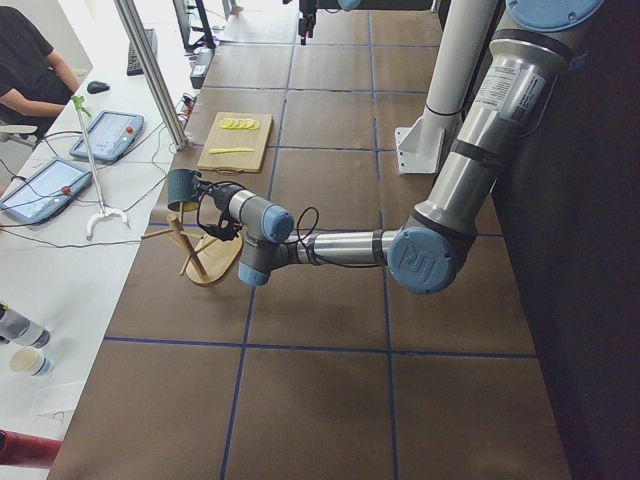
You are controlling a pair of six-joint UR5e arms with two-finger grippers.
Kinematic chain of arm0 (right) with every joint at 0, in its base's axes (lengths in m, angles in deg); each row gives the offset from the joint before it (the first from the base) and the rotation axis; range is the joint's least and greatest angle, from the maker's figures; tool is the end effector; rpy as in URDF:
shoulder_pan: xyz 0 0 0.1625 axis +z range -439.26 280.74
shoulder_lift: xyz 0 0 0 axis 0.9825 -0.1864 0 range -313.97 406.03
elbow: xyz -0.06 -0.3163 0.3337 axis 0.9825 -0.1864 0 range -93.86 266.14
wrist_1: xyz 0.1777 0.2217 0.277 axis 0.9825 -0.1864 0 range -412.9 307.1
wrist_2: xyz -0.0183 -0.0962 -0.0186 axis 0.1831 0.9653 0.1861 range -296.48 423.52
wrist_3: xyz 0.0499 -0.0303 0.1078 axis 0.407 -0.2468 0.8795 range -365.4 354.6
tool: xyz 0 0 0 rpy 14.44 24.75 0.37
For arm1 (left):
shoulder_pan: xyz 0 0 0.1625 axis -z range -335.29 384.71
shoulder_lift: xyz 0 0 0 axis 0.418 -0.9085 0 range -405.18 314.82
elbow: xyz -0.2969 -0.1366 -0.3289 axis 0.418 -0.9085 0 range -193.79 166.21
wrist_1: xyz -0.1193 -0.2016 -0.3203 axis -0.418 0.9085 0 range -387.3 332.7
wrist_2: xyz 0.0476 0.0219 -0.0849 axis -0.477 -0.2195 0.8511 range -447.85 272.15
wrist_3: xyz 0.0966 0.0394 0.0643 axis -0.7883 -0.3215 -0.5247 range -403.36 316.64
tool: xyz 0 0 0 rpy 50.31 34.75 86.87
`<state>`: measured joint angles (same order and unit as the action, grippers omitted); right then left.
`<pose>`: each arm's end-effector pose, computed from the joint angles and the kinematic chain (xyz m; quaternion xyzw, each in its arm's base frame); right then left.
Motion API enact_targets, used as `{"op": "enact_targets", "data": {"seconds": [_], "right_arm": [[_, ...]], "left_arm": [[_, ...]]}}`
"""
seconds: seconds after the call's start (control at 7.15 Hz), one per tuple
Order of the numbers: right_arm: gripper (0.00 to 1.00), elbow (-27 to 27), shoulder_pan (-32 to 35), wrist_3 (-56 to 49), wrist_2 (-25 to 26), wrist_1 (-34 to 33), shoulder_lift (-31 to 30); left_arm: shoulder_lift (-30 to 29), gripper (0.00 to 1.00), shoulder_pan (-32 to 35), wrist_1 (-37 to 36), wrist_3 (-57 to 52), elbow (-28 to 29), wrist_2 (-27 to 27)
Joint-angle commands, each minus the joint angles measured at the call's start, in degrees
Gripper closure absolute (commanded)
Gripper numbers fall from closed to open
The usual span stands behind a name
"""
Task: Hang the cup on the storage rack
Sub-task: 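Hook the mug handle onto a rack peg with the left gripper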
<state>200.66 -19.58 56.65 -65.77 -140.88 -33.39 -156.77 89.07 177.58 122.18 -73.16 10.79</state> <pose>-0.2184 -0.4836 0.4188 -0.0225 -0.4369 0.1411 0.8881 0.1686 -0.6168 0.5234 -0.1227 0.7873 -0.5442 0.2626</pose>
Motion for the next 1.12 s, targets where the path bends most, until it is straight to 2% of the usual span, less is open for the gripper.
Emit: {"op": "enact_targets", "data": {"seconds": [0.0,0.42,0.56,0.84,0.98], "right_arm": [[0.0,-0.1,-0.1,0.1,0.1,0.0,0.1],[0.0,-0.1,-0.1,0.1,0.1,0.0,0.1],[0.0,0.0,-0.1,0.1,0.1,0.0,0.2],[0.0,0.2,-0.1,0.2,0.0,0.0,0.2],[0.0,0.1,-0.1,0.2,0.0,0.0,0.2]], "left_arm": [[0.1,0.92,0.2,2.0,1.2,2.8,0.0],[1.3,0.85,0.1,3.5,1.1,3.8,0.1],[1.4,0.72,0.1,3.5,1.0,3.8,0.1],[1.9,0.56,0.0,3.9,0.5,3.9,0.1],[2.0,0.01,0.0,3.9,0.4,4.0,0.1]]}}
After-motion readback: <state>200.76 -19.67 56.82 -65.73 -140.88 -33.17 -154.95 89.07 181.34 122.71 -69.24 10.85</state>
